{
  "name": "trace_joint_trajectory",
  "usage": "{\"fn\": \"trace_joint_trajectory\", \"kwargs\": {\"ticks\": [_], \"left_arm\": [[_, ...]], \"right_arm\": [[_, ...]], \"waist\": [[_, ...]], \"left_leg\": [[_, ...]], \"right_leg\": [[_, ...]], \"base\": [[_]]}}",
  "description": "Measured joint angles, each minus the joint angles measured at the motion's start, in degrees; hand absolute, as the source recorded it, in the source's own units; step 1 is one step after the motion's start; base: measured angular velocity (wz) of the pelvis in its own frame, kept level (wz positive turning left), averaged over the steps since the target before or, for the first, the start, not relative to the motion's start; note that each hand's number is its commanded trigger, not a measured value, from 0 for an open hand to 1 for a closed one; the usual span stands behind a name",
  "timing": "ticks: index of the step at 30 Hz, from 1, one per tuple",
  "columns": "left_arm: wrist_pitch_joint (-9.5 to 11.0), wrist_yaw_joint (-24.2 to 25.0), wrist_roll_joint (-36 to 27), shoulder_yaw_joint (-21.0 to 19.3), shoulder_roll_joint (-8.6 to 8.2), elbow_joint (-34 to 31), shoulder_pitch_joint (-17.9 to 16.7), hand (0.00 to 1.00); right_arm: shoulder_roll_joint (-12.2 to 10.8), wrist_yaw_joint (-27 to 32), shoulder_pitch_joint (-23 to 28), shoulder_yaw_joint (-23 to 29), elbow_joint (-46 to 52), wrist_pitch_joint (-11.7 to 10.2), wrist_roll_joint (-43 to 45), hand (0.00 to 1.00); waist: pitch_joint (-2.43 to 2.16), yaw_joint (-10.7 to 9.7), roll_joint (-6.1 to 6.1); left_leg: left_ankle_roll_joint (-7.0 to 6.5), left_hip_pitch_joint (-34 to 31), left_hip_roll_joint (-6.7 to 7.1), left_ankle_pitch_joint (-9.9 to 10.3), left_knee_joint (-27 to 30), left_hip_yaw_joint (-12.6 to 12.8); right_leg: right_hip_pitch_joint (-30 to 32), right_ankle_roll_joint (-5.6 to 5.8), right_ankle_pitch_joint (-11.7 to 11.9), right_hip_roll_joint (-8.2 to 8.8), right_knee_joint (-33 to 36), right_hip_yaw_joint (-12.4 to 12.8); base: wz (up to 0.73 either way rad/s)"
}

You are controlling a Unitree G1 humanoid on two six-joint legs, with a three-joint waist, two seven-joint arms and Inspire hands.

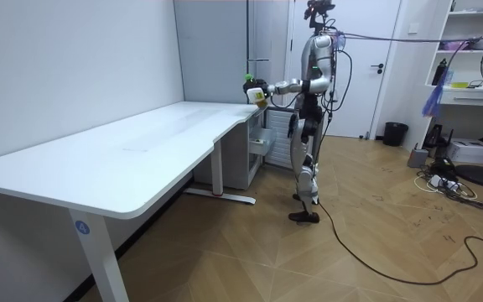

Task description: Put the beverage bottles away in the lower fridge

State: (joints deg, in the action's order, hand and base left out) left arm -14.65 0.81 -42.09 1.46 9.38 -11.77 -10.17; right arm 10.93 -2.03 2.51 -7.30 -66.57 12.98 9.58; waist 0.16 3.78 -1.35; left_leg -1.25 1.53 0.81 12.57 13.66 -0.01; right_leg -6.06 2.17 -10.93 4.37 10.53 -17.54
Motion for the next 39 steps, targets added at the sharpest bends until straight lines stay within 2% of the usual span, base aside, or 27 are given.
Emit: {"fn": "trace_joint_trajectory", "kwargs": {"ticks": [3, 5, 8, 10, 12, 15, 17, 23, 26, 31, 39], "left_arm": [[0.02, 0.10, -0.02, 1.12, 0.13, 0.01, -1.36, 1.00], [0.04, 0.76, 0.00, 2.24, 0.55, 0.44, -2.21, 1.00], [0.04, 1.28, -0.01, 3.93, 1.27, 0.76, -3.11, 1.00], [0.04, 2.31, -0.04, 5.25, 1.44, 0.95, -3.31, 1.00], [0.04, 2.36, -0.04, 5.64, 1.50, 0.98, -3.33, 1.00], [0.15, 2.36, -0.03, 5.74, 1.40, 0.98, -3.42, 1.00], [0.25, 2.36, 0.00, 6.07, 1.48, 0.98, -3.49, 1.00], [0.88, 2.65, 2.87, 6.26, 1.87, 1.36, -3.57, 1.00], [0.88, 3.80, 5.36, 6.48, 2.26, 2.46, -3.57, 1.00], [0.94, 3.99, 5.78, 6.60, 2.84, 4.48, -3.56, 1.00], [1.33, 6.34, 9.86, 6.62, 2.62, 5.21, -3.53, 1.00]], "right_arm": [[0.01, -0.04, -0.33, -0.86, 0.19, -0.56, -0.02, 0.00], [0.21, -0.37, -0.69, -1.74, 0.77, -0.57, -0.10, 0.00], [0.58, -0.46, -0.78, -3.78, 2.60, -0.64, -0.15, 0.00], [0.97, -0.49, -0.86, -4.63, 4.61, -0.71, -0.23, 0.00], [0.95, -0.70, -1.22, -4.60, 6.49, -1.56, -1.39, 0.00], [0.04, -2.39, -1.18, -5.04, 11.60, -3.56, -3.00, 0.00], [-0.41, -3.80, -1.08, -6.35, 13.53, -4.79, -4.52, 0.00], [-1.73, -7.73, -0.77, -7.34, 18.77, -4.88, -7.38, 0.00], [-2.24, -10.78, -0.84, -7.35, 20.82, -4.94, -9.30, 0.00], [-2.08, -15.25, -0.79, -7.72, 24.23, -4.97, -10.00, 0.00], [-1.93, -21.78, 0.51, -8.69, 32.03, -5.09, -10.04, 0.00]], "waist": [[0.01, 0.88, -0.63], [0.22, 1.14, -0.86], [0.31, 1.09, -0.81], [0.66, 1.04, -0.65], [0.76, 1.02, -0.45], [0.64, 0.74, 0.06], [0.35, 0.57, 0.39], [0.18, 0.62, 0.30], [0.19, -0.14, 0.27], [0.25, -0.91, 0.34], [0.63, -0.89, 0.87]], "left_leg": [[0.00, 0.15, 0.01, 0.00, 0.10, -0.20], [0.00, 0.01, -0.02, 0.01, 0.31, -0.14], [0.00, -0.15, -0.04, 0.02, 0.50, -0.14], [0.02, -0.50, -0.07, 0.08, 0.57, -0.20], [0.03, -0.67, -0.13, 0.08, 0.64, -0.22], [0.07, -0.93, -0.20, 0.06, 0.88, -0.21], [0.06, -0.88, -0.13, 0.05, 0.91, -0.24], [0.05, -0.88, -0.10, 0.04, 1.21, -0.27], [0.05, -0.83, -0.04, 0.04, 1.22, -0.25], [0.04, -0.78, -0.07, 0.04, 1.20, -0.18], [0.04, -0.76, -0.14, 0.04, 0.79, -0.11]], "right_leg": [[-0.32, 0.00, 0.00, 0.00, 0.02, -0.01], [-0.34, -0.01, 0.01, -0.03, 0.02, 0.05], [-0.57, -0.01, 0.01, -0.06, 0.07, 0.14], [-0.60, -0.02, 0.01, -0.12, 0.10, 0.21], [-0.42, -0.03, 0.02, -0.19, 0.10, 0.28], [-0.24, -0.10, 0.06, -0.27, 0.10, 0.28], [-0.38, -0.11, 0.06, -0.24, 0.11, 0.25], [-0.40, -0.10, 0.06, -0.16, 0.11, 0.02], [-0.42, -0.10, 0.06, -0.06, 0.11, -0.01], [-0.41, -0.10, 0.06, -0.07, 0.14, 0.17], [-0.46, -0.10, 0.06, -0.14, 0.21, 0.38]], "base": [[0.04], [0.00], [0.02], [0.07], [0.00], [0.00], [0.04], [0.01], [0.00], [0.00], [0.00]]}}
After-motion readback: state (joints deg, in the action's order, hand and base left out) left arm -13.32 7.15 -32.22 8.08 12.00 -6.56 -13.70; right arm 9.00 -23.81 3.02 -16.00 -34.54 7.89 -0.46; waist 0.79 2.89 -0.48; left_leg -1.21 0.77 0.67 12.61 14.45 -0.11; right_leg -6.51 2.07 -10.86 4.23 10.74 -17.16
